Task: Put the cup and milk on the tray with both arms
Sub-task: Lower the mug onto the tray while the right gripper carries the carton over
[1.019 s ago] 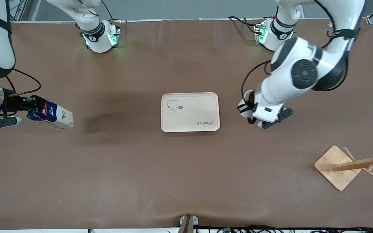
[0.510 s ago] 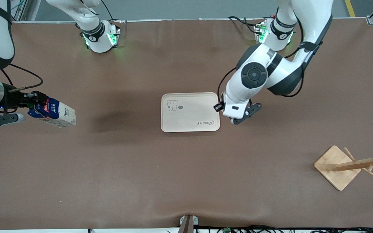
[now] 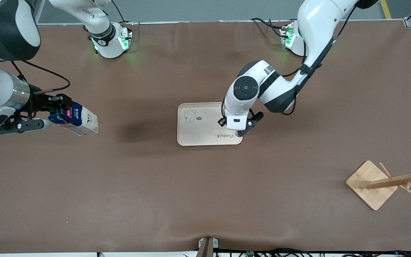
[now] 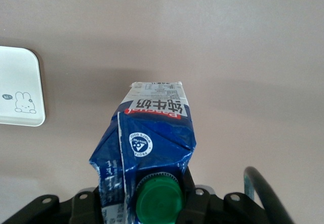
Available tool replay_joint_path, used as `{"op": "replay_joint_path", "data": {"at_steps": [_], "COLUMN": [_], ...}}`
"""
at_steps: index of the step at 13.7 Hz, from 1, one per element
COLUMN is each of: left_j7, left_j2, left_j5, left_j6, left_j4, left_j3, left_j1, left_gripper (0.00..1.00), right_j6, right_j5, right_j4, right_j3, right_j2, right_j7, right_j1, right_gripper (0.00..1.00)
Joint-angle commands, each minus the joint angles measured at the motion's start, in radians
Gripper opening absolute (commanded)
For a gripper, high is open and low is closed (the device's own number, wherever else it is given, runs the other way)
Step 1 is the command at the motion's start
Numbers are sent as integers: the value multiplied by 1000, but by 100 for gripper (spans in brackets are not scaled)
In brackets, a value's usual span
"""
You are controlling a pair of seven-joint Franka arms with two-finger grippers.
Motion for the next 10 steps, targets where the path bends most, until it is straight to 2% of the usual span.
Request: {"op": "replay_joint_path", "data": {"at_steps": [1, 5, 8, 9, 10], "left_j7": [-33, -39, -78, -81, -87], "left_j2": [56, 99, 110, 110, 110], "left_j5": [23, 12, 9, 7, 3], "left_j6": [50, 65, 65, 64, 62], "left_j4": [16, 11, 10, 11, 11], "left_j3": [3, 3, 5, 5, 5], "left_j1": [-9, -16, -10, -7, -3], "left_gripper": [0, 0, 0, 2, 23], "right_j6": [-24, -18, -9, 5, 25], "right_j5": [10, 19, 111, 117, 119], "right_j4": [33, 31, 31, 39, 45], "right_j3": [-3, -3, -4, -4, -4], "right_j2": [15, 30, 67, 82, 91], "right_j7": [73, 203, 319, 349, 373], "right_j1": [38, 146, 202, 219, 245], "right_gripper": [0, 0, 0, 0, 0]}}
